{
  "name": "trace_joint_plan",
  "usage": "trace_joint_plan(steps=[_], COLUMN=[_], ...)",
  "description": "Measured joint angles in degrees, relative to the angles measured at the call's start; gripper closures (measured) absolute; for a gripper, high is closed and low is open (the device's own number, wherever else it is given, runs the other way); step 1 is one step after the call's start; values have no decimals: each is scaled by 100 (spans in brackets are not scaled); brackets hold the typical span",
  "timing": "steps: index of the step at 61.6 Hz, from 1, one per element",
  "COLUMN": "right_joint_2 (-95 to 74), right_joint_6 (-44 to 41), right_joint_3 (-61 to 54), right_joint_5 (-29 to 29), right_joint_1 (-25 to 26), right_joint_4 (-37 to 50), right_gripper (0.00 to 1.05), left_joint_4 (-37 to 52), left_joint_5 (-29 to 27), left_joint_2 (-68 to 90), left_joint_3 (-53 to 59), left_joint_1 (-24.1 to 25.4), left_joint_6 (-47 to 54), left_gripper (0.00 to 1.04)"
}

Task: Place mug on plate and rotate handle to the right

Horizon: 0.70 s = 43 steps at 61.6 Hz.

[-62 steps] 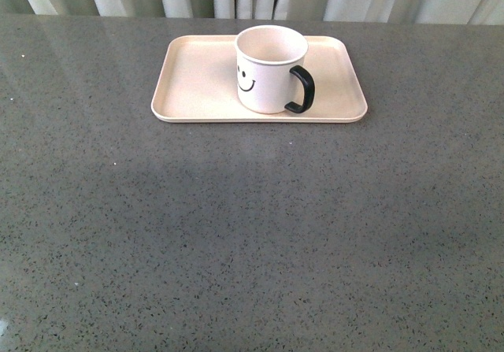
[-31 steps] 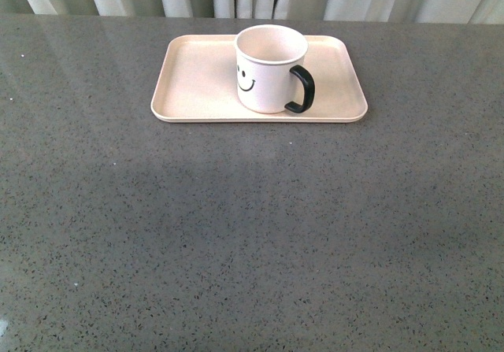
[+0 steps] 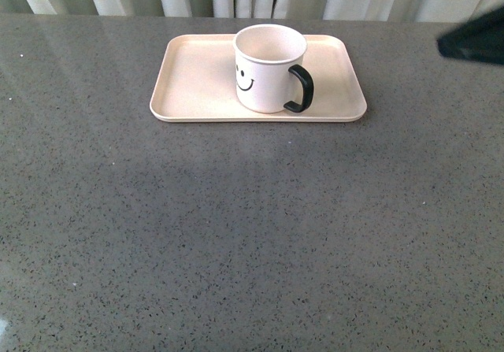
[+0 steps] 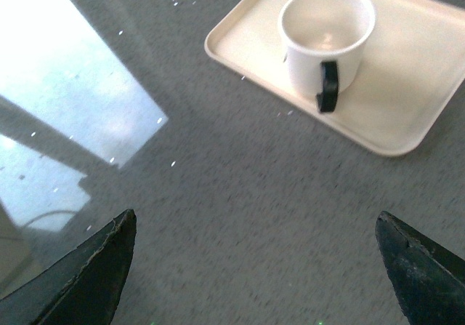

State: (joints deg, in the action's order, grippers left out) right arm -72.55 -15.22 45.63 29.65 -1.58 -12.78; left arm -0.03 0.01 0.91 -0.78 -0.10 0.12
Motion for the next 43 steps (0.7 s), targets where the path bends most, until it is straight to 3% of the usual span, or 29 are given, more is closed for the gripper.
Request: trace_joint_plan(steps=[21, 35, 43], right_joint_2=[-2293, -3580, -4011], right_joint_6=[387, 708, 933], right_joint_3=[1882, 3056, 3580], right_joint_5=[-1338, -2229, -2420], right_joint_1=[-994, -1335, -1351], right_joint_4=[433, 225, 9], right_gripper=[9, 9, 9], left_joint_4=[0, 0, 0], left_joint_5=[0, 0, 0], left_joint_2=[0, 0, 0], left_joint_3=[0, 0, 0], left_joint_1=[0, 0, 0], left_joint_6=[0, 0, 0], left_gripper=[9, 9, 9])
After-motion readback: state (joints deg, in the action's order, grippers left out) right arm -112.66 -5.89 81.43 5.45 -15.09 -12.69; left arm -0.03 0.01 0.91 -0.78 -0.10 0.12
